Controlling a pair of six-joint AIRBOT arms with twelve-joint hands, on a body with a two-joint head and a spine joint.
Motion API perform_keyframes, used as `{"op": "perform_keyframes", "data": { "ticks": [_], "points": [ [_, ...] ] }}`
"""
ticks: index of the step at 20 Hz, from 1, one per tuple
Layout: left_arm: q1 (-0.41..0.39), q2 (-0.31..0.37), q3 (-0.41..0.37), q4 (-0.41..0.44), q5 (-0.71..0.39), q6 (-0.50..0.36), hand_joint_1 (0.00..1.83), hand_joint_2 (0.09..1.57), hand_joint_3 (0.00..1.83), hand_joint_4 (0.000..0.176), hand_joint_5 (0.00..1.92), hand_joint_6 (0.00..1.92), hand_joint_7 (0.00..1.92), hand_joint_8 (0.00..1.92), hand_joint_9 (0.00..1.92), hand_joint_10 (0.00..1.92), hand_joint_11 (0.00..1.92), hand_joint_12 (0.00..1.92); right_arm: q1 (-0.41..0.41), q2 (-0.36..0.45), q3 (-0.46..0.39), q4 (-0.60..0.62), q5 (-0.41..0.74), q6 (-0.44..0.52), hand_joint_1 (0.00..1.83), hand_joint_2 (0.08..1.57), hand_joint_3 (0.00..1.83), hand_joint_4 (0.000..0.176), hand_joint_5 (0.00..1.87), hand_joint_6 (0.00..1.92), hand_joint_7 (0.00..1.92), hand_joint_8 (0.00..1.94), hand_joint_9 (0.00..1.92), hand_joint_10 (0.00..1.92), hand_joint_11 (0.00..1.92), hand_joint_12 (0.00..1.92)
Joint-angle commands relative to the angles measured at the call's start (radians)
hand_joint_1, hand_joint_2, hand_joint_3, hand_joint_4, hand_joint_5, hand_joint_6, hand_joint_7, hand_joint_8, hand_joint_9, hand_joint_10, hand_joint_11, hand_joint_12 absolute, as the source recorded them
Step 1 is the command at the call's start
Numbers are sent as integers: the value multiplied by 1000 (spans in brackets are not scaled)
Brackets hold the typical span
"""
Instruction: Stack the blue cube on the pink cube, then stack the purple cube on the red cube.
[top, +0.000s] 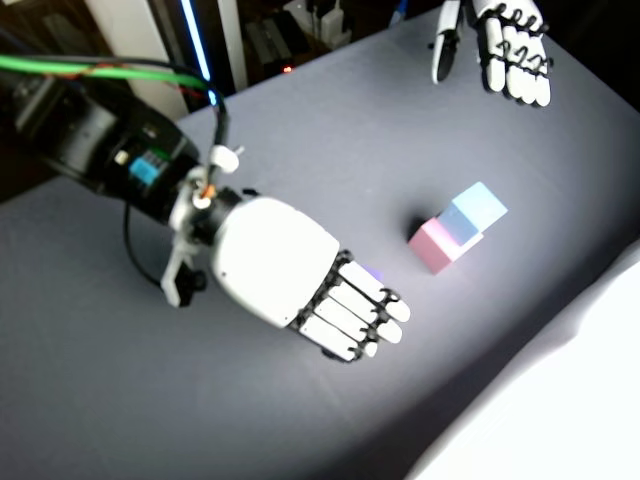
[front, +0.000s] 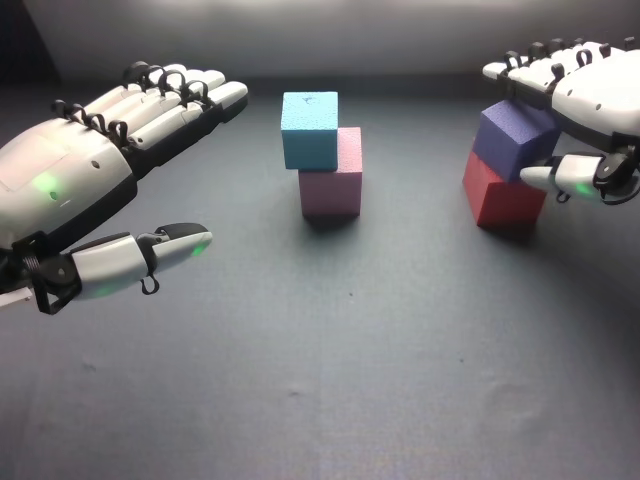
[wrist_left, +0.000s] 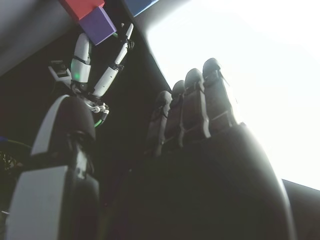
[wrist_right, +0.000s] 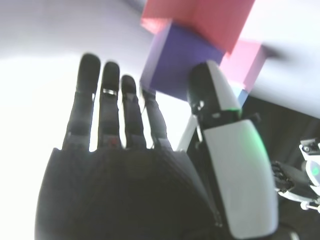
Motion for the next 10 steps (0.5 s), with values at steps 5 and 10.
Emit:
{"op": "perform_keyframes", "data": {
  "ticks": [5,10],
  "points": [
    [3,5,-8,-24,-137,-1,707,1318,0,13,0,0,0,0,0,0,0,0,-17,68,-56,-15,149,-2,699,1204,0,0,0,0,0,0,0,2,0,1328],
    [32,14,-21,-51,-179,-1,658,1301,0,28,0,0,0,0,0,0,0,0,-107,199,-234,-59,368,25,632,1224,5,0,0,0,0,0,0,0,0,1307]
  ]
}}
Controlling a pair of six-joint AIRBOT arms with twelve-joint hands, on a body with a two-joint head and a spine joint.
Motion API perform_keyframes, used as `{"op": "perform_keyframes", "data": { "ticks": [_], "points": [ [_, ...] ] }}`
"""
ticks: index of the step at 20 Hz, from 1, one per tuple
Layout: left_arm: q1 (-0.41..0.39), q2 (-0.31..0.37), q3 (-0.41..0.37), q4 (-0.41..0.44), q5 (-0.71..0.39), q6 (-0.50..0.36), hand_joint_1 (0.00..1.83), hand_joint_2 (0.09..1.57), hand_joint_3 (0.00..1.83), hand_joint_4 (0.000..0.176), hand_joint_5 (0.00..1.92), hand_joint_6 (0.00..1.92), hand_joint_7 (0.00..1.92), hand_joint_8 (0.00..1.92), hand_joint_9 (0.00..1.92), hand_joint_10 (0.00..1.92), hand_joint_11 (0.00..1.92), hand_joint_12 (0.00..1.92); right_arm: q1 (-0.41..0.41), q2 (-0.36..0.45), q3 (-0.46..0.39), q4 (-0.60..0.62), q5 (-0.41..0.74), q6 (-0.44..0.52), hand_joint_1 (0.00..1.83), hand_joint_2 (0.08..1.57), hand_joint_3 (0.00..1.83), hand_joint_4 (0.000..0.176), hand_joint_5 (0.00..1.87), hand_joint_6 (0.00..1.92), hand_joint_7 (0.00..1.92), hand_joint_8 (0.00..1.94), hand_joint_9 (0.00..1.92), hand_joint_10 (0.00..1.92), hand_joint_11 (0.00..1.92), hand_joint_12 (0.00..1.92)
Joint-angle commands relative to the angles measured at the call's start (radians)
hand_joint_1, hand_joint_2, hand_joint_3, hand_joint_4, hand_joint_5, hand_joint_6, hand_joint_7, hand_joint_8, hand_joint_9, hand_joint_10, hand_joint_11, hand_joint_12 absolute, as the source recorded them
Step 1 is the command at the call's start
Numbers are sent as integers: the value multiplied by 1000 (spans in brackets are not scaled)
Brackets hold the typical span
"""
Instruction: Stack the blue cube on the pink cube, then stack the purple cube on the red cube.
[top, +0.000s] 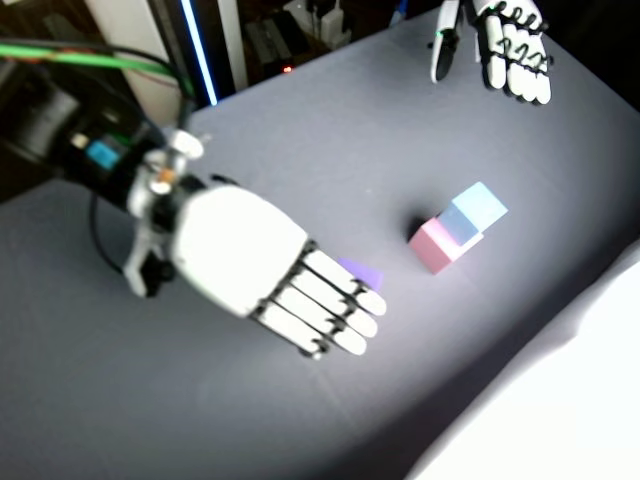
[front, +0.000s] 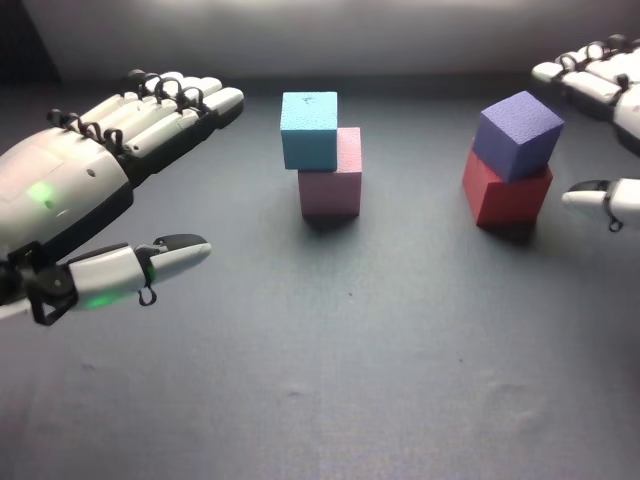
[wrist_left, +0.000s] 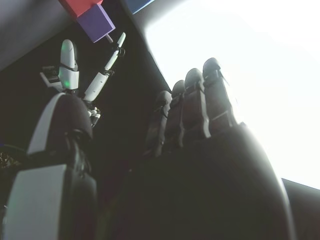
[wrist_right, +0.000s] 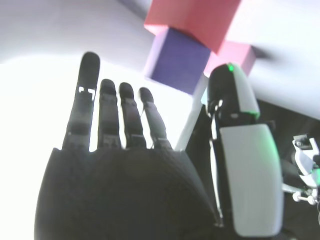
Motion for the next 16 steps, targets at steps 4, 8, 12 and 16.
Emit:
{"op": "perform_keyframes", "data": {
  "ticks": [4,8,12,16],
  "points": [
    [36,23,-16,-56,-208,11,689,1302,0,32,0,0,0,0,0,0,0,0,-133,96,-111,-123,430,171,523,1234,4,31,0,0,0,0,0,0,0,90],
    [66,21,-28,-96,-277,16,704,1313,1,40,0,0,0,0,0,0,0,0,-282,177,-216,-130,693,184,480,1291,0,62,0,0,0,0,0,0,9,217],
    [99,25,-45,-134,-357,32,589,1338,6,69,0,0,0,0,0,0,0,0,-418,215,-254,-133,916,265,468,1267,0,77,0,0,0,0,0,0,0,118],
    [129,46,-73,-168,-458,61,474,1377,11,62,0,0,0,0,0,0,0,0,-526,246,-284,-141,1094,301,529,1304,12,68,0,0,0,0,0,0,0,0]
  ]
}}
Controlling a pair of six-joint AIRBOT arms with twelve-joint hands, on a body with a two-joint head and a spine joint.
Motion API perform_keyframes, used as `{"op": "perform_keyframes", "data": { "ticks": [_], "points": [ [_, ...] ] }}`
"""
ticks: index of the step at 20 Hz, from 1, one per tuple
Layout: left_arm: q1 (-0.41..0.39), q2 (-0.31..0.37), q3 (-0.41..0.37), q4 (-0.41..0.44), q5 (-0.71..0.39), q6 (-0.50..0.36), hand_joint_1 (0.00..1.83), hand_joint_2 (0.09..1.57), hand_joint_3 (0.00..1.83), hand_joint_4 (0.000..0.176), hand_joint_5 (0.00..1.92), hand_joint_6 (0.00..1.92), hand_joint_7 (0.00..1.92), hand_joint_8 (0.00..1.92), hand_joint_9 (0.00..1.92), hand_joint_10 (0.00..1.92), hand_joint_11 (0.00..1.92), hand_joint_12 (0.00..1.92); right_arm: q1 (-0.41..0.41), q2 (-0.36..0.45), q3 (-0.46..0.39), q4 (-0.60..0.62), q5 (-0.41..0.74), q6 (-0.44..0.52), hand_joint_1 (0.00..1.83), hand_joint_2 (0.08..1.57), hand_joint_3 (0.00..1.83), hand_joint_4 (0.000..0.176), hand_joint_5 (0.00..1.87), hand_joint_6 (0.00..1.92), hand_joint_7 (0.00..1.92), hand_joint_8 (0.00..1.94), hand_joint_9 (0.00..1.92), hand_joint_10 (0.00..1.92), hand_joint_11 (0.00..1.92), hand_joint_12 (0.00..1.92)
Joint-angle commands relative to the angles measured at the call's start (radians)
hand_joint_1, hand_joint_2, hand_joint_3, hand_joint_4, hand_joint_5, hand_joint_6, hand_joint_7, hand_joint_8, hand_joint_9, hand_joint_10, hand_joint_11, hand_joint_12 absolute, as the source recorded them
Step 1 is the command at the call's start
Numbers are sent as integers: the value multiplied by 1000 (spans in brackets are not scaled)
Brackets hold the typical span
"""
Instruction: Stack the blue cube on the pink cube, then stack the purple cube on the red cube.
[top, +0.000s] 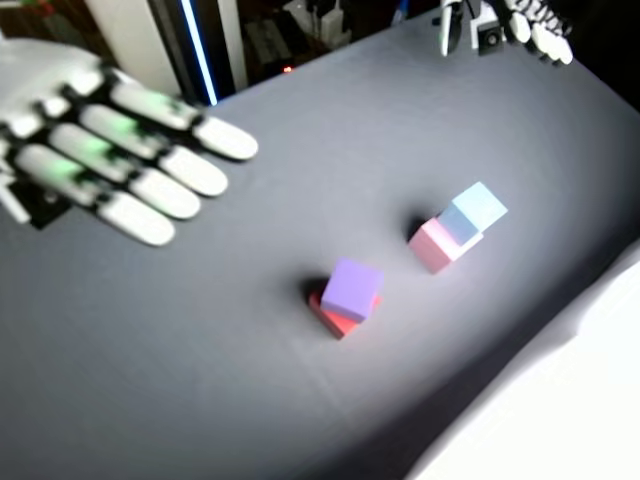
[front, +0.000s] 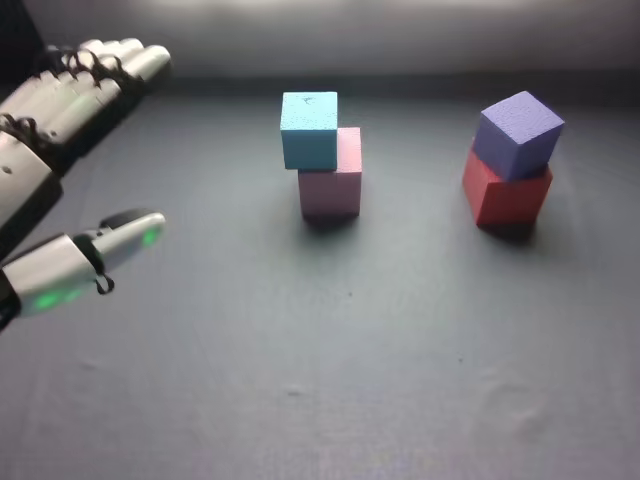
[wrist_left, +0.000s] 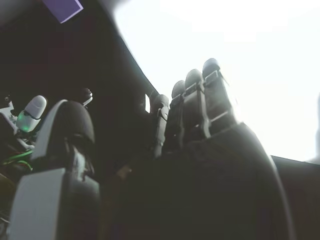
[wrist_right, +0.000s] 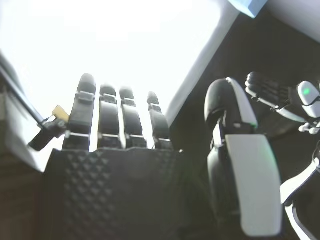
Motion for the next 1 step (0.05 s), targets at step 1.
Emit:
{"op": "perform_keyframes", "data": {
  "ticks": [1],
  "points": [
    [4,14,-5,-12,-184,8,511,1378,7,85,0,0,0,0,0,0,0,0,-2,13,-5,-19,191,4,527,1319,16,75,0,0,0,0,0,0,0,0]
  ]
}}
